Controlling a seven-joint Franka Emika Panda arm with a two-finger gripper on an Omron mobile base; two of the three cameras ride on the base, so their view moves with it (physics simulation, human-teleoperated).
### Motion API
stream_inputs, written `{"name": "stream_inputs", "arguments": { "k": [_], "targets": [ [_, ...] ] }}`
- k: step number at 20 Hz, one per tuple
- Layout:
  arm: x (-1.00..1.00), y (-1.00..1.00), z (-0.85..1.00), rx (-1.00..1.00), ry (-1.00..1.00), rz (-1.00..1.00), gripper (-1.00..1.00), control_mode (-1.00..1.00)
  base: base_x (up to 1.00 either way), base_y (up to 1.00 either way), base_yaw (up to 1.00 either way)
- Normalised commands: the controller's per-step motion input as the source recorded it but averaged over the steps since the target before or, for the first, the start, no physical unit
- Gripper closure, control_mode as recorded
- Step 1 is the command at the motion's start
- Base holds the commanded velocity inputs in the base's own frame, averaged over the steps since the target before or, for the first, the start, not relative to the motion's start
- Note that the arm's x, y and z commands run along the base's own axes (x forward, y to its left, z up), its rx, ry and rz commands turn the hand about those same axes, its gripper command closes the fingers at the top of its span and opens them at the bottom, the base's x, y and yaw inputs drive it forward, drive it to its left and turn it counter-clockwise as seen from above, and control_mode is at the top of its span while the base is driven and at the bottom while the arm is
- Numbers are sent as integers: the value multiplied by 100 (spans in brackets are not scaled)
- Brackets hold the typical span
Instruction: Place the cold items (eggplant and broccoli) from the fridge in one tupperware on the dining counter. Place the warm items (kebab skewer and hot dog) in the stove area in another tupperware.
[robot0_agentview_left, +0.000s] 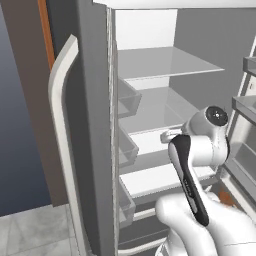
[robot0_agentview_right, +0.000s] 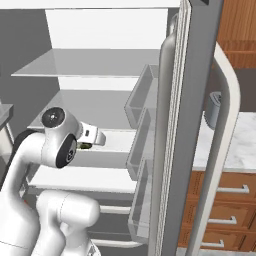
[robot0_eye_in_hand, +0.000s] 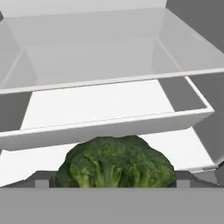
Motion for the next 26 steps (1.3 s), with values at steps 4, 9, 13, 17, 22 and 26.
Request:
{"name": "stream_inputs", "arguments": {
  "k": [4, 9, 13, 17, 22, 26],
  "targets": [
    [-100, 13, -67, -2, -10, 0, 100, -100, 0, 0, 0],
    [-23, 5, -2, -1, -10, -1, 100, -100, 0, 0, 0],
    [0, 1, 0, 0, -1, -1, 100, -100, 0, 0, 0],
    [-4, 21, -1, -4, 0, -2, 100, -100, 0, 0, 0],
    [0, 0, 0, 0, 0, 0, 100, 100, -60, 16, -16],
    [0, 0, 0, 0, 0, 0, 100, 100, -72, 0, -25]
  ]
}}
